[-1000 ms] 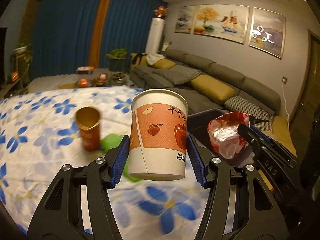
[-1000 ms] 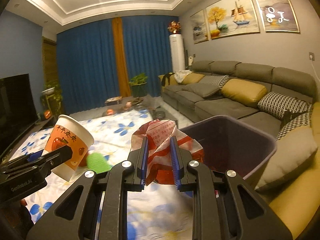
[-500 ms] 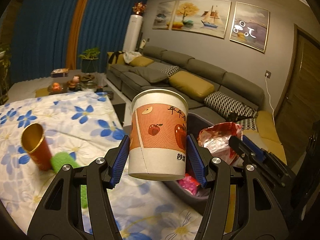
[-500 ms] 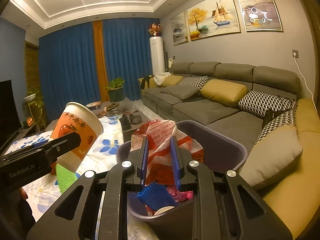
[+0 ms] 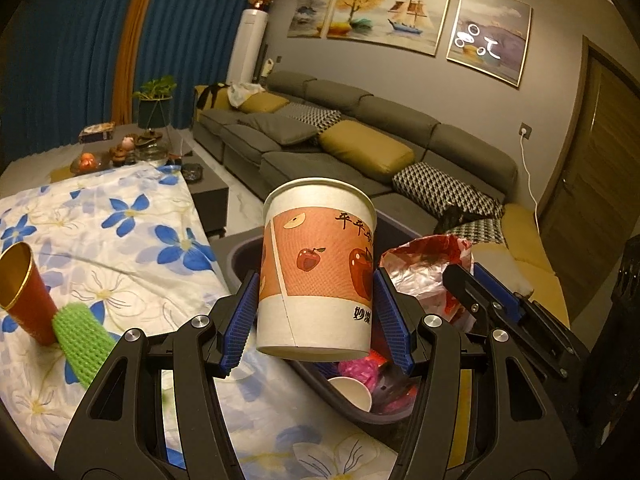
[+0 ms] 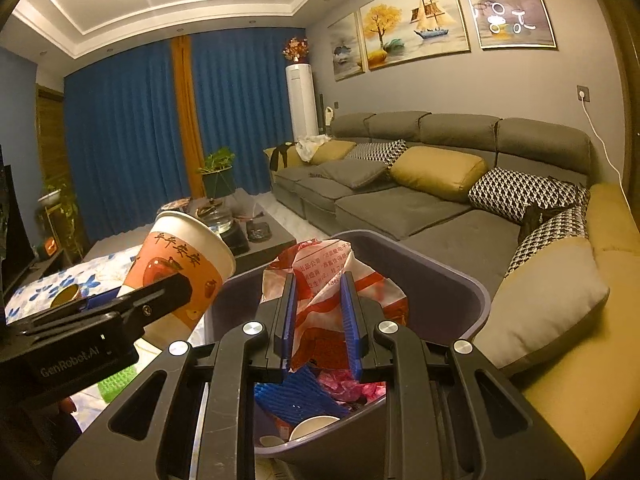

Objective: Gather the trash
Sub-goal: 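Carry the white cup and red-white wrapper over the grey bin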

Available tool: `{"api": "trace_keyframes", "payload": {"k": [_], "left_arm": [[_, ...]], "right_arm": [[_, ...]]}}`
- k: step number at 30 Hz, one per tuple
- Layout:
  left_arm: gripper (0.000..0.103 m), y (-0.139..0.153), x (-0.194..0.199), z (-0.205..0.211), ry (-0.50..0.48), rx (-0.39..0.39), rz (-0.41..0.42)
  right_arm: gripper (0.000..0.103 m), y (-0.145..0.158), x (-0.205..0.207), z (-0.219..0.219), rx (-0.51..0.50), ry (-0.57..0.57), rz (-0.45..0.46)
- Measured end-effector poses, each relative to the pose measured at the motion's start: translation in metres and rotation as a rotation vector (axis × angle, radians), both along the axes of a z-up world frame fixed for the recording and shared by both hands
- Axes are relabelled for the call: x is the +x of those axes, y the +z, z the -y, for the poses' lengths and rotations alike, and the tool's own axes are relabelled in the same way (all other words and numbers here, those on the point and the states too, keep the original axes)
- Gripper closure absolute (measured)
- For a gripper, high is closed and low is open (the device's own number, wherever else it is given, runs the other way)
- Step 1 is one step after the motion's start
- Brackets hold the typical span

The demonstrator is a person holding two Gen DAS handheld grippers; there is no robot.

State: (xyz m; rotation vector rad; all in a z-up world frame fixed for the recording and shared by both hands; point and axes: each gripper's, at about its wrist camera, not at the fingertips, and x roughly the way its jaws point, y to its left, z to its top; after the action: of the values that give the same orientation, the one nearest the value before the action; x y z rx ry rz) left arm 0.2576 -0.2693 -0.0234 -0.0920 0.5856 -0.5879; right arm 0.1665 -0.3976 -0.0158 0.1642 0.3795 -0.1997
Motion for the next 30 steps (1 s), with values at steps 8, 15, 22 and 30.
{"api": "trace_keyframes", "payload": {"k": [8,15,22,30], "left_arm": [[0.047,-0.008,0.006,0.012,-0.028,0.0,-0.028],[0.047,-0.013,0.011,0.017,-0.044,-0.002,-0.05],[0.046,-0.021,0.017,0.022,-0.059,0.004,-0.076],[0.046,-0.029,0.02,0.025,-0.077,-0.004,-0.11]], "right_arm": [[0.079,-0.005,0.01,0.0,0.013,-0.007,-0.025],[0.079,-0.01,0.013,0.005,0.027,-0.015,-0.043],[0.079,-0.013,0.016,0.008,0.042,-0.016,-0.055],[0.079,-0.017,0.015,0.01,0.052,-0.023,-0.064]]}}
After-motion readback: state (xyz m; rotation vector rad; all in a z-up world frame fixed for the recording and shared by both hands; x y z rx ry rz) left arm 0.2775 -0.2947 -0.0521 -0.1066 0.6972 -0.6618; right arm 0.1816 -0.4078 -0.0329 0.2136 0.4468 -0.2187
